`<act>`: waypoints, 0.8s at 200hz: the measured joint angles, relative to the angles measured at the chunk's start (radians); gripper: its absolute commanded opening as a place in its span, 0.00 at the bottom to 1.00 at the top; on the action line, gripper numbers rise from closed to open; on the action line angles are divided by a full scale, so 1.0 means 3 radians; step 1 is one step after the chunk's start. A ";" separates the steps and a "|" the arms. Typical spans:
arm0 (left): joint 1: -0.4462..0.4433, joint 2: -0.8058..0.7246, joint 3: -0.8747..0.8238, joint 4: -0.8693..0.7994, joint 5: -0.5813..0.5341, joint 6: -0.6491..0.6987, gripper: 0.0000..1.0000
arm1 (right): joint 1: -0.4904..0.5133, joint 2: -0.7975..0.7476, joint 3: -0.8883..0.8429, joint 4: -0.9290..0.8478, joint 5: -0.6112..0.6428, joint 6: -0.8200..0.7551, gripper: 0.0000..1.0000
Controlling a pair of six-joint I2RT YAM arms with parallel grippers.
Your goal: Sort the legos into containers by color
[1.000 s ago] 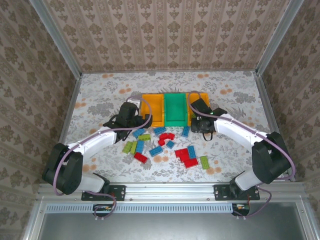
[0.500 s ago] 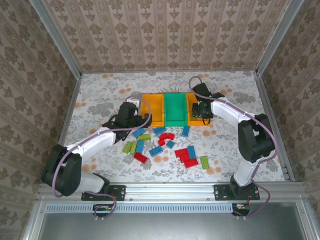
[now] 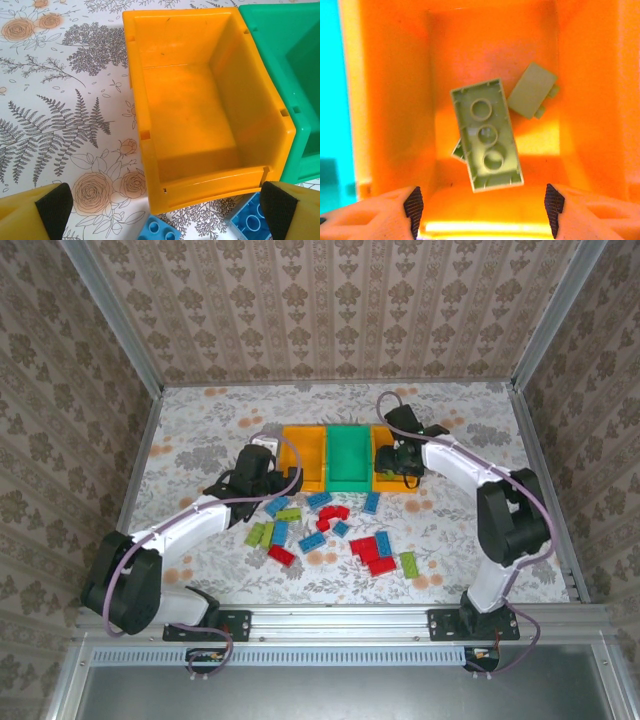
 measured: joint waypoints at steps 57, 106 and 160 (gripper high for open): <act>0.0000 0.0000 -0.0003 0.0003 0.0001 0.0000 1.00 | 0.0191 -0.0669 -0.0600 -0.0181 0.0046 0.0031 0.74; 0.0000 0.0003 -0.0003 0.0005 0.0004 0.0000 1.00 | 0.0456 -0.1283 -0.1427 -0.0439 0.0052 0.0314 0.72; -0.0017 0.0042 -0.0003 0.0057 0.0055 0.0000 1.00 | 0.0795 -0.1794 -0.1934 -0.0594 0.0023 0.0797 0.70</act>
